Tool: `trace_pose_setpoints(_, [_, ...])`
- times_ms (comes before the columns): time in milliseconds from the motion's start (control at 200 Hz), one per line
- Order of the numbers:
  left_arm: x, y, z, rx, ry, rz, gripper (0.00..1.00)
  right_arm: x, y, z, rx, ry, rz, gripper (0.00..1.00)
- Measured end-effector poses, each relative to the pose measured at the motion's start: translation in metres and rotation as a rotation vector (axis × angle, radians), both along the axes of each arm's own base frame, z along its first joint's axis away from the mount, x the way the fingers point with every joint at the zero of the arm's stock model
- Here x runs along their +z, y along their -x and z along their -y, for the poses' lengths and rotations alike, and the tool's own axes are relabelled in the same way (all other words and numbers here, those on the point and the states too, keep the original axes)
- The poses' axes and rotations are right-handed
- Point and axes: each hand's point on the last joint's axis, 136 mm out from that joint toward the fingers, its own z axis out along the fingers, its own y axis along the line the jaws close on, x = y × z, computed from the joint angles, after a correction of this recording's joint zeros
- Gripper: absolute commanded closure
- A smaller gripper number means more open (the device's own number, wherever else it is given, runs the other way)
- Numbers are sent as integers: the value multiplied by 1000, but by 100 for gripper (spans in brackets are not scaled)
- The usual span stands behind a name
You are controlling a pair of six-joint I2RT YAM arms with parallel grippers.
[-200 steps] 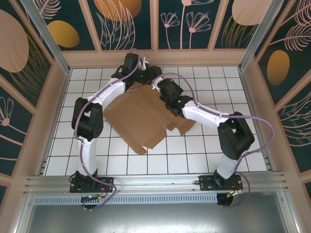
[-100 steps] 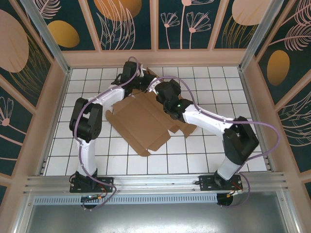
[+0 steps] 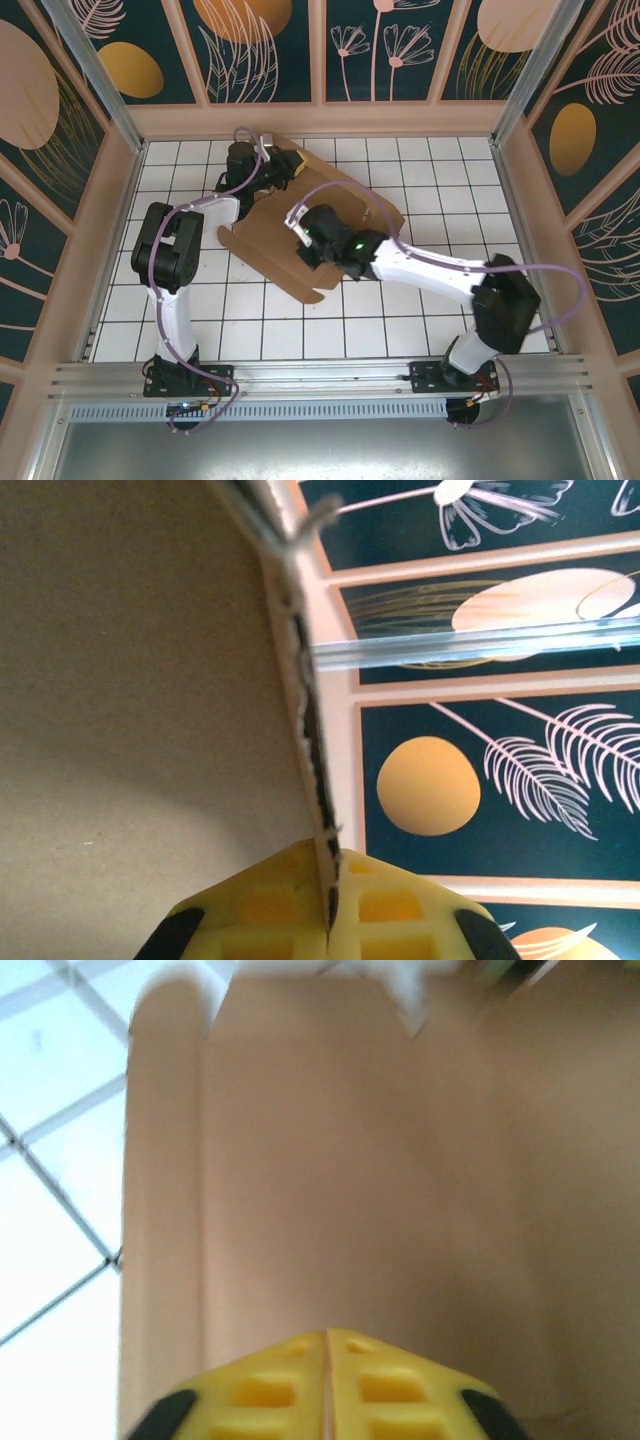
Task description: Fold the paper box
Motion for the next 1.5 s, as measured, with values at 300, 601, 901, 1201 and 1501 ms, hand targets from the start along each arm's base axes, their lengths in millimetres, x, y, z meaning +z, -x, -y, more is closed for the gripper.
trace_pose_setpoints(300, [-12,12,-19,93,-29,-12,100,-115,23,18,-104,131,-281,100])
trace_pose_setpoints(601, [-10,29,-49,213,-56,9,100,-117,5,42,-237,85,-340,100])
trace_pose_setpoints(901, [-14,42,-68,309,-77,11,100,-117,-25,88,-413,59,-371,100])
trace_pose_setpoints(1201, [-18,43,-77,390,-91,22,100,-93,-28,91,-419,9,-425,63])
trace_pose_setpoints(1501, [-21,51,-76,425,-80,52,100,81,-98,98,-556,-520,-268,31])
